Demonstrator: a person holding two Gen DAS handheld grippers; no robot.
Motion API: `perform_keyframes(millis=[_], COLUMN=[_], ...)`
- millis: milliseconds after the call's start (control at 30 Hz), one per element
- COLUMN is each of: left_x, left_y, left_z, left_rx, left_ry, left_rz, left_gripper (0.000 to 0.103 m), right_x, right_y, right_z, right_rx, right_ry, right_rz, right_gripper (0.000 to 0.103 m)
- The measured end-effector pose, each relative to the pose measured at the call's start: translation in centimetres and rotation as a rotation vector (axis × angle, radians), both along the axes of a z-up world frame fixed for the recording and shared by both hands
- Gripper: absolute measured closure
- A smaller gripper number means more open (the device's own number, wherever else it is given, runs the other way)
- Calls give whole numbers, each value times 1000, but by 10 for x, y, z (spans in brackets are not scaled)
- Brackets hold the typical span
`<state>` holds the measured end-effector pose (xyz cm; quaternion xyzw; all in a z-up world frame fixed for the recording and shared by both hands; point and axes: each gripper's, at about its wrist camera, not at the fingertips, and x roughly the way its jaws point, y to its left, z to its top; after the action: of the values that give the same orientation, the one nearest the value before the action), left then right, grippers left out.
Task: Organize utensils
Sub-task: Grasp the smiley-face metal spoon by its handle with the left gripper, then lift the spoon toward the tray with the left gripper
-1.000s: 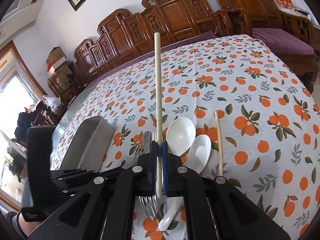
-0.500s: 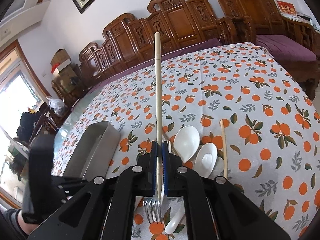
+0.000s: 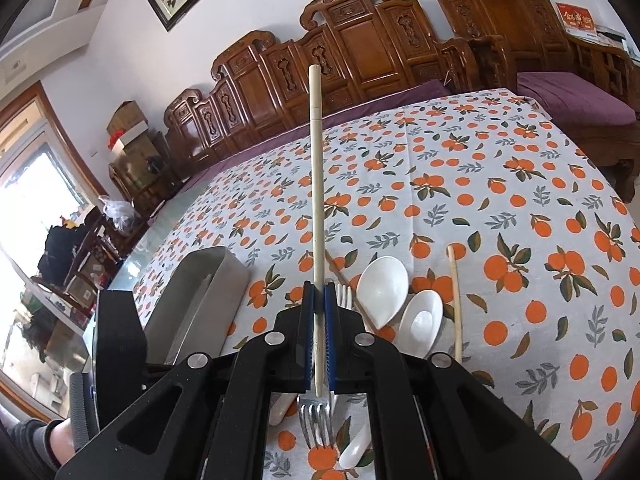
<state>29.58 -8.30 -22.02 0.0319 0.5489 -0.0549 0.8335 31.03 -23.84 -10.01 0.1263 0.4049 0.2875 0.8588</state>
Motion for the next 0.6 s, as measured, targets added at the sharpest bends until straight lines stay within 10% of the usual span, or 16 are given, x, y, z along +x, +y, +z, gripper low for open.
perform_keyframes(millis=[600], left_x=[-21], left_y=[63], left_z=[80], left_rx=[-42], left_ry=[-193], left_rz=[63], left_gripper=[98], right_x=[-16], right_y=[65], right_z=[-3], right_rx=[16], right_ry=[17], right_rz=[164], right_gripper=[97])
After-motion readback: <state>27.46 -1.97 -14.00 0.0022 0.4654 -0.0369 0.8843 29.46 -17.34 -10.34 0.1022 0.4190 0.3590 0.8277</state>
